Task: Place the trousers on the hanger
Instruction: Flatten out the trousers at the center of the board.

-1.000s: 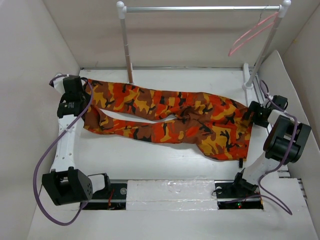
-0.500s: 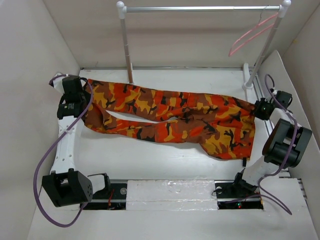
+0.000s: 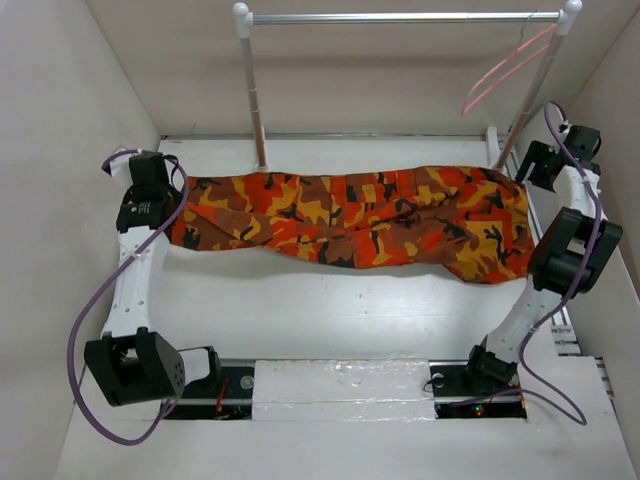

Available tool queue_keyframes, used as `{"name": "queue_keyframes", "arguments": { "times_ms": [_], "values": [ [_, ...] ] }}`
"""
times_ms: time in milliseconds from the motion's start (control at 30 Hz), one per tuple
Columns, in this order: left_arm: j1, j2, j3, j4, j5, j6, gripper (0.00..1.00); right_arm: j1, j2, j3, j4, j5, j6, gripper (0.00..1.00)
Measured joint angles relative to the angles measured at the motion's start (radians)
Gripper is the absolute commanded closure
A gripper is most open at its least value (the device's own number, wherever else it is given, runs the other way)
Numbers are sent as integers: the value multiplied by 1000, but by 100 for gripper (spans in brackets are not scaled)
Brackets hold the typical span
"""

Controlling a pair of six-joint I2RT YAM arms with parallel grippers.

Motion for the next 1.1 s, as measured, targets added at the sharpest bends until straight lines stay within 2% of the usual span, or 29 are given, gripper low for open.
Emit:
{"name": "queue_keyframes", "arguments": {
  "times_ms": [67, 100, 167, 233, 300, 367, 433, 567, 667, 700, 900, 967, 1000, 1033, 1100],
  "values": [
    [0, 32, 13, -15, -8, 5, 100, 24, -37, -24, -17, -12, 11, 21],
    [0, 47, 21, -30, -8, 8, 100, 47, -85, -74, 2, -14, 19, 26],
    [0, 77, 44, -38, 1, 9, 100, 121, -234, -222, 16, -11, 34, 28],
    [-1, 79, 61, -64, 29, 7, 100, 244, -430, -420, 86, 6, 59, 34],
    [-13, 61, 92, -100, 64, -5, 100, 407, -618, -592, 127, 11, 83, 37],
    [-26, 31, 145, -141, 110, -34, 100, 548, -750, -721, 179, -6, 104, 36],
    [-39, 2, 243, -201, 161, -66, 100, 618, -837, -810, 180, -16, 119, 33],
    [-45, -46, 491, -284, 228, -124, 100, 630, -879, -874, 135, -8, 117, 27],
    [-45, -109, 592, -362, 236, -147, 100, 629, -883, -875, 100, -5, 100, 21],
    [-45, -124, 606, -393, 235, -151, 100, 629, -884, -875, 92, -6, 91, 17],
    [-45, -183, 530, -526, 143, -150, 100, 615, -826, -875, 85, -76, 19, 17],
    [-45, -141, 486, -524, 101, -151, 100, 620, -798, -875, 72, -85, 4, 22],
    [-43, -111, 461, -510, 88, -151, 100, 629, -795, -875, 62, -87, -2, 30],
    [-37, -86, 438, -492, 78, -150, 100, 643, -799, -875, 53, -87, -8, 42],
    [-24, -18, 396, -447, 65, -150, 100, 671, -821, -881, 46, -95, -22, 78]
  ]
}}
